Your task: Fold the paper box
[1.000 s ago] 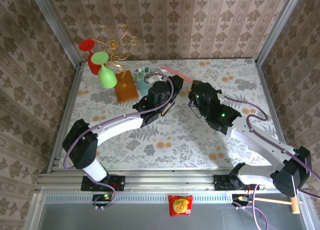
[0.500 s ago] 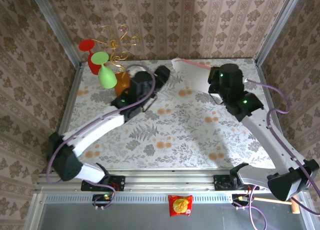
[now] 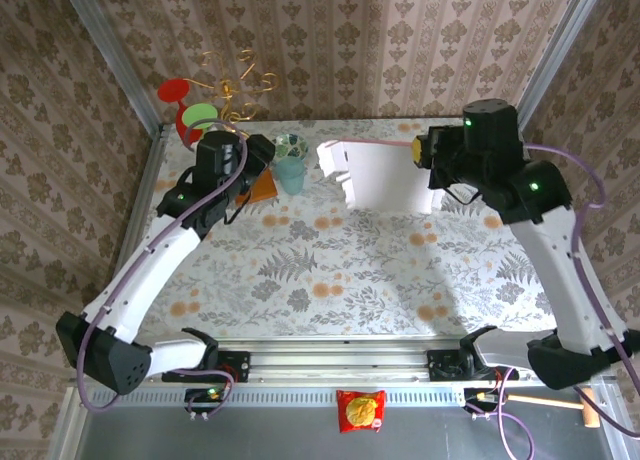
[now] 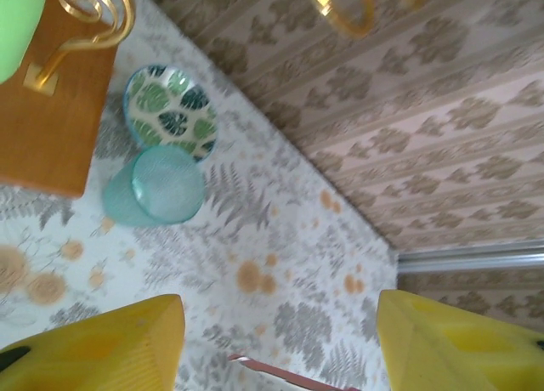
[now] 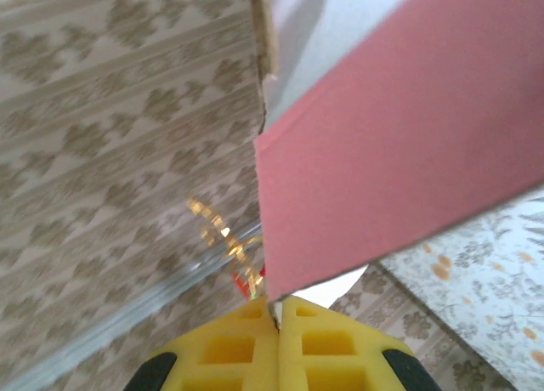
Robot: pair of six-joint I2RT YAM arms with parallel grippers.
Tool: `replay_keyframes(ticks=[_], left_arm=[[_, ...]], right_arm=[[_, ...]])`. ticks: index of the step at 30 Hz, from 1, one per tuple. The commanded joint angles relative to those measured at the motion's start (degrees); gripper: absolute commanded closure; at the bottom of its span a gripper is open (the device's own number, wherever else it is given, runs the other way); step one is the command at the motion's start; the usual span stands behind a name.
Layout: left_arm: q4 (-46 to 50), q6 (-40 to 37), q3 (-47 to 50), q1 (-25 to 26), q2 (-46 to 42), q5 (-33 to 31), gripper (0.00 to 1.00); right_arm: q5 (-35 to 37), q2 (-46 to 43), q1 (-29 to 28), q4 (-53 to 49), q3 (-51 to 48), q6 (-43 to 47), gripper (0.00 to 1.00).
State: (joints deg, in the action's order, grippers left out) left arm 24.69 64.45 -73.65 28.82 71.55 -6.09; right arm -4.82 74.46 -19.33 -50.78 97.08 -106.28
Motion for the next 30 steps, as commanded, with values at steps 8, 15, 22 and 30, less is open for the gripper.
replay_keyframes(ticks=[8,15,22,30], left_arm=[[9.02,-0.79,-8.62,-0.71,8.19,16.34,0.40],[2.77,2.31,-10.11,2.15,13.48,17.94,0.38],[-0.21,3.28,-14.71,3.44,23.49,19.56,0.39],[-0.09,2.66,-21.01,4.31,33.05,20.60,0.46]], right_arm=[[-10.71,22.25,6.65,8.52,-0.55,4.48,1.00],[-15.90,27.23,9.18,14.52,-2.50,11.14,1.00],[-18.68,26.11,10.79,17.75,-8.86,14.28,1.00],[-20.41,25.39,12.12,21.45,-12.40,15.71,1.00]])
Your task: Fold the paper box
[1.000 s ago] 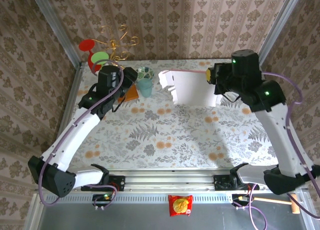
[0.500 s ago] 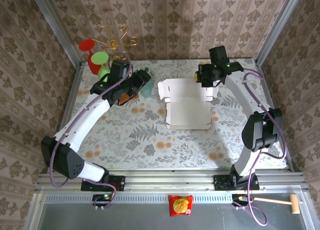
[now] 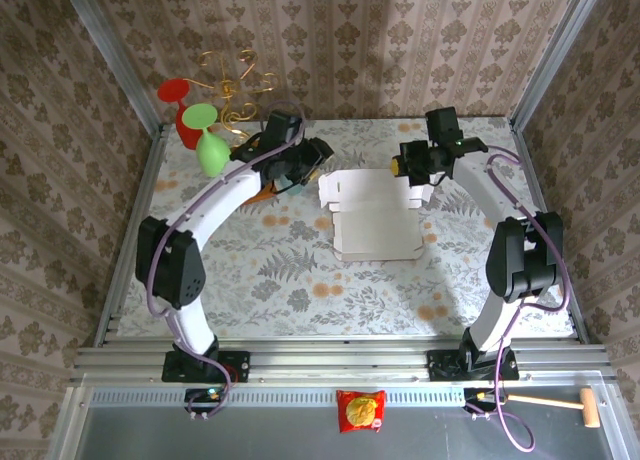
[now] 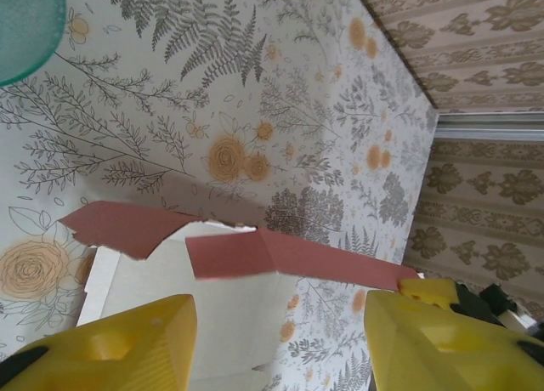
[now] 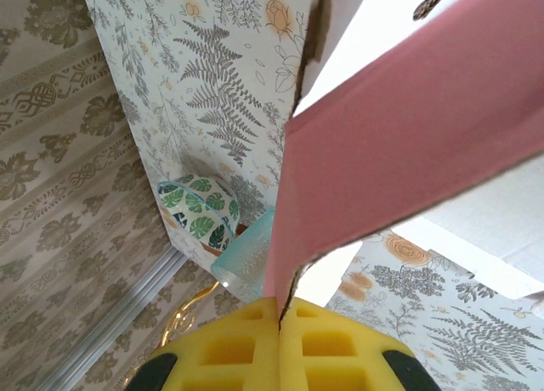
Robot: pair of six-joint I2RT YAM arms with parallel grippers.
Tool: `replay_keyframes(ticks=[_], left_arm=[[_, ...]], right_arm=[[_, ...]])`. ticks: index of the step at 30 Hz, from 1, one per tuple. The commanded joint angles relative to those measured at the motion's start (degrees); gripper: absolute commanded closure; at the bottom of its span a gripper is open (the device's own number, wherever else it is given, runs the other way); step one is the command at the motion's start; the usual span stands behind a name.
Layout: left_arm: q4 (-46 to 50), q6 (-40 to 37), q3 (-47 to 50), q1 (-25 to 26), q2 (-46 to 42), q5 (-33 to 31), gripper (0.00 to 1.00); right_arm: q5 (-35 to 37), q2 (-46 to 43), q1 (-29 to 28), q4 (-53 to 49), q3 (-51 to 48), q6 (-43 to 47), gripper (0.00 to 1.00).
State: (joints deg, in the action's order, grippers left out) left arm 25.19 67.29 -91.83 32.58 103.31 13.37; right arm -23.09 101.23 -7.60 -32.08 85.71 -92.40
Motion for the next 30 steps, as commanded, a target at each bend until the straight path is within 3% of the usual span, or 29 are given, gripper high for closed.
replay_keyframes(ticks=[1,23,30], left_arm=[[-0.58,-0.15,-3.09,0.52,1.89,1.25,0.46],[-1.65,3.37,-3.96,2.40,7.69,3.90,0.50],[-1.54,3.06,-3.27,1.05,5.15,2.32,0.50]], right_arm=[[-2.13,-1.35,0.47,2.95,-1.29,1.87,1.00],[-2.94,-2.09,0.48,7.35,-5.17,0.99,1.00],[-3.22,-2.46,0.56,7.76,-5.90,1.35,1.00]])
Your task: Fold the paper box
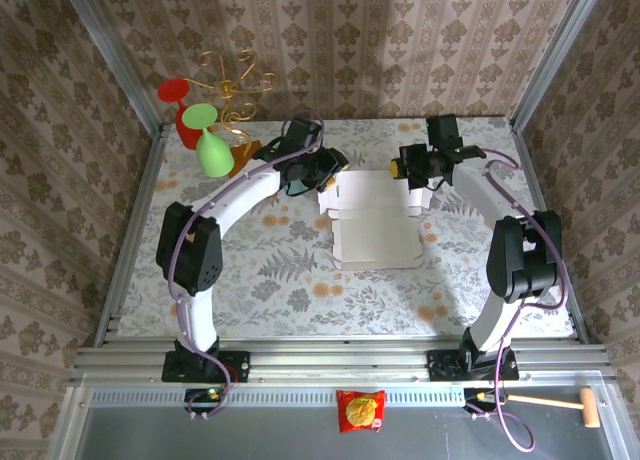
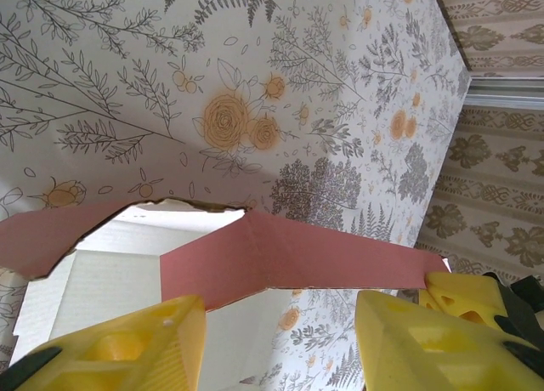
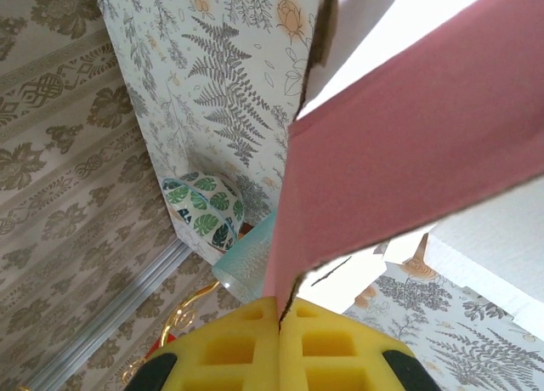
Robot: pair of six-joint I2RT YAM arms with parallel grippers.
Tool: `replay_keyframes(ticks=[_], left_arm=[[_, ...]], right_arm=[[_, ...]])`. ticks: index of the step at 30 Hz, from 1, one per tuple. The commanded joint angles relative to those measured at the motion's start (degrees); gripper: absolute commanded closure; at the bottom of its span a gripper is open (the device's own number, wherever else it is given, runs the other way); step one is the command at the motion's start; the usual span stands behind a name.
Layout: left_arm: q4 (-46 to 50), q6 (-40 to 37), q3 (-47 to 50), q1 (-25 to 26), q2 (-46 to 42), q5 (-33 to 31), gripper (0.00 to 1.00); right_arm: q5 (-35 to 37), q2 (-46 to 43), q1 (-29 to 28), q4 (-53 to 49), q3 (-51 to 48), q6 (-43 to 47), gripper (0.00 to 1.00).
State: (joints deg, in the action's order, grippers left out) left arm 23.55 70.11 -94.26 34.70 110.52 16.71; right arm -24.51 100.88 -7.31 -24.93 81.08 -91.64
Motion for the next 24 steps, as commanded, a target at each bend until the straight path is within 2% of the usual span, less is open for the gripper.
replay_keyframes(ticks=[1,5,14,24], left_arm=[[0.22,0.05,-0.86,-1.40,-2.30,-0.98,0.49],[1.00,-0.06,-0.91,-2.76,-1.10,1.66,0.50],[-0.52,-0.49,-0.20,-3.76,-1.76,0.24,0.48],[-1.93,1.57,-0.88,-0.61,0.93,1.53,0.50]], right_arm=[[-1.86,-2.21,0.28,0.75,-1.35,0.65,1.00],[-1.95,-2.10,0.28,1.20,-1.71,0.58,1.00],[-2.16,-2.12,0.21,1.20,-1.98,0.76,1.00],[-2.29,-1.83,0.24,1.86,-2.15,0.41,1.00]])
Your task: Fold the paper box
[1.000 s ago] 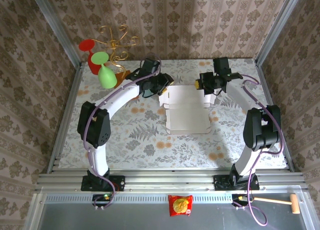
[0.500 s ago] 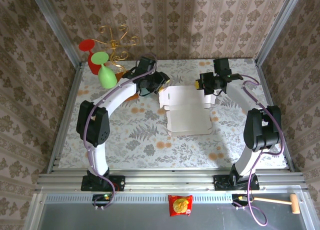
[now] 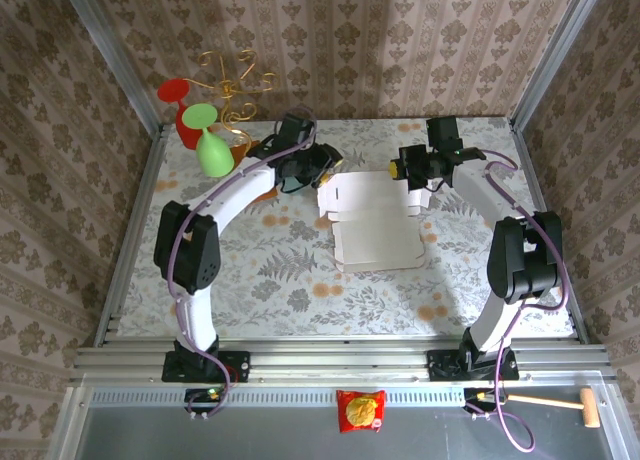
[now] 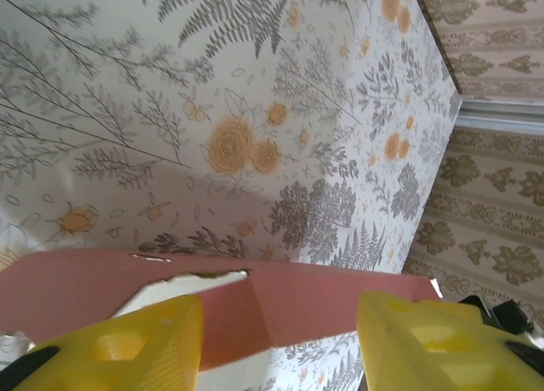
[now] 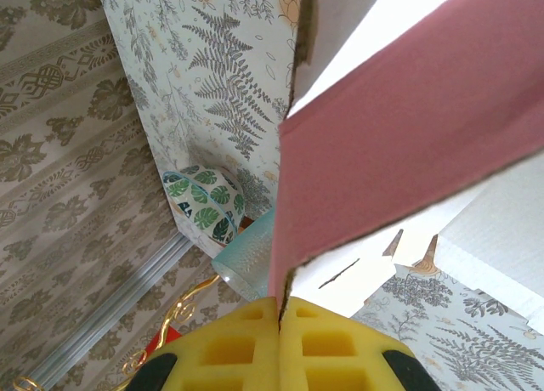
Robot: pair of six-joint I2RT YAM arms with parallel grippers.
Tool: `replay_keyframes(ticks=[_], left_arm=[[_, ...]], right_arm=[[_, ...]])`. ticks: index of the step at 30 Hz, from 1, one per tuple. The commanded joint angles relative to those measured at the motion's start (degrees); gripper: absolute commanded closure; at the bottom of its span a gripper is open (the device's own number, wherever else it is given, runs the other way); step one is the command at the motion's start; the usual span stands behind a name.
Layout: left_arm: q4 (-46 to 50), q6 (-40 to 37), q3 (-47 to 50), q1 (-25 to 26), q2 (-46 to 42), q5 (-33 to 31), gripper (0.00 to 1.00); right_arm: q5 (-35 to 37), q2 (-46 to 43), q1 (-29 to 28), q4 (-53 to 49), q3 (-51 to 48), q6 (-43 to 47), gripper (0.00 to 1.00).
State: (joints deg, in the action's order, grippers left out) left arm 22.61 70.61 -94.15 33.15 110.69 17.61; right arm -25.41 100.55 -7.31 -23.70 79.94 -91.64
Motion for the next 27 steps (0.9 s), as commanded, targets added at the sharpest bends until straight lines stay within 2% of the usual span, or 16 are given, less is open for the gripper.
replay_keyframes(ticks=[1,6,14,17,19,20,24,27], left_arm=[[-0.97,1.19,-1.11,1.26,0.92,0.46,0.50],[-2.23,2.49,-0.75,1.57,1.70,0.50,0.59],[-5.74,5.84,1.44,1.40,2.18,1.03,0.87],[-8.80,8.29,4.30,1.22,1.66,1.13,1.00],[-11.71,10.38,6.85,1.13,0.99,0.72,1.00],[-13.04,11.25,8.02,1.11,0.57,0.28,1.00],[-17.67,14.41,12.47,1.13,-1.40,-2.05,1.00],[-19.05,15.43,14.28,1.22,-2.64,-3.88,1.00]], right_arm=[[-1.48,-1.54,0.19,0.81,-1.12,0.34,1.00],[-1.90,-1.82,0.19,2.54,-2.29,-0.79,1.00],[-1.76,-2.81,0.18,7.84,-5.31,-2.50,1.00],[-1.13,-4.20,0.19,14.82,-9.44,-5.22,1.00],[0.24,-5.65,0.19,20.72,-13.13,-7.23,1.00],[1.32,-6.58,0.13,23.40,-14.78,-7.85,0.97],[9.24,-12.57,-1.43,38.32,-24.81,-9.95,0.70],[14.78,-16.23,-4.12,43.83,-30.94,-10.51,0.57]])
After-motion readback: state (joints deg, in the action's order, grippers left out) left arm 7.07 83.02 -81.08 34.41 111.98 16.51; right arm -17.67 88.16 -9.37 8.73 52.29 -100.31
